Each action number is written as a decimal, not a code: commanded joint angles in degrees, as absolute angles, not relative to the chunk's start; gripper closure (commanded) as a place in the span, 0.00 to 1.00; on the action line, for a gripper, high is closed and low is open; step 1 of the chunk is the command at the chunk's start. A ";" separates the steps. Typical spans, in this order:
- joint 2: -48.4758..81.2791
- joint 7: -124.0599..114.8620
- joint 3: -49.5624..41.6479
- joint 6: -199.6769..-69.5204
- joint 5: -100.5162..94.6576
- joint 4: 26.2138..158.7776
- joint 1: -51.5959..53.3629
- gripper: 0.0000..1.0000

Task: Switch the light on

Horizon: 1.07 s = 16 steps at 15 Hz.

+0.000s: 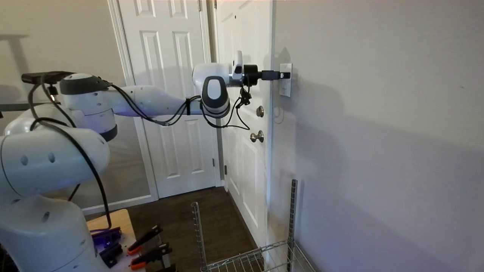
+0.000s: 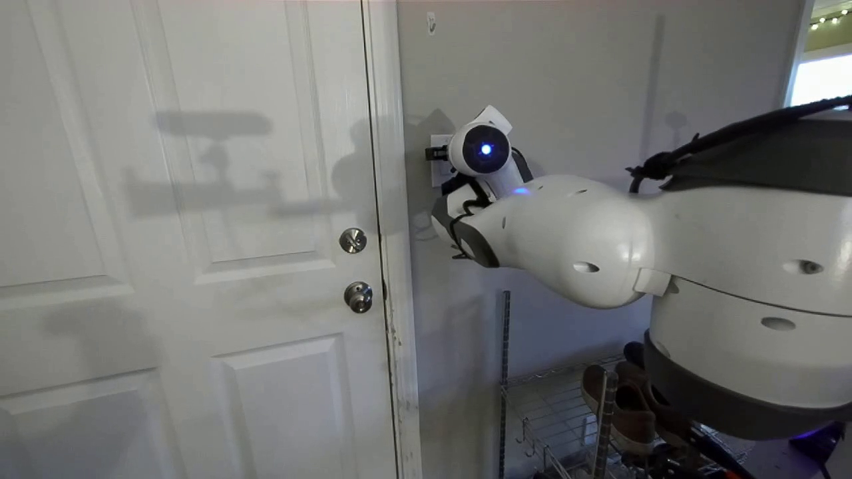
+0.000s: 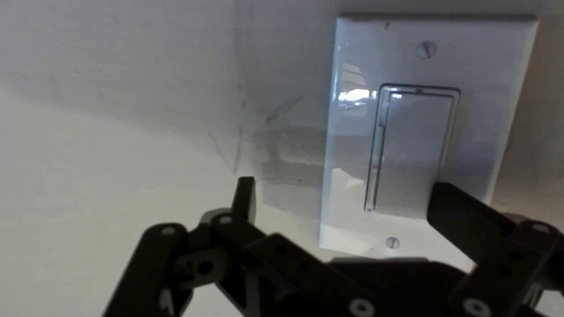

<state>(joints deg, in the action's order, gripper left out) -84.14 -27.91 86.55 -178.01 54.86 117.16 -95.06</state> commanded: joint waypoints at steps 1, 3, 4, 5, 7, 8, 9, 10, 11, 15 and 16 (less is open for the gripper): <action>-84.14 -37.05 83.86 -174.24 46.86 117.19 -95.30 0.00; -84.14 -40.82 83.51 -172.88 43.90 117.68 -94.75 0.00; -84.14 -42.51 83.32 -172.38 42.55 117.88 -94.47 0.00; -84.14 -44.02 83.14 -172.21 41.43 118.47 -93.94 0.00; -84.14 -46.93 82.70 -171.89 39.32 120.30 -92.35 0.00; -84.14 -48.09 82.51 -171.91 38.48 121.01 -91.69 0.00; -84.14 -48.93 82.35 -172.03 38.11 122.35 -90.42 0.00; -84.13 -49.24 82.33 -172.08 38.13 123.43 -89.19 0.00; -84.13 -48.33 82.44 -171.79 39.24 124.75 -87.25 0.00; -83.60 -48.70 83.06 -170.69 39.18 129.50 -81.28 0.00; -83.60 -48.97 83.01 -169.96 39.10 130.47 -80.04 0.00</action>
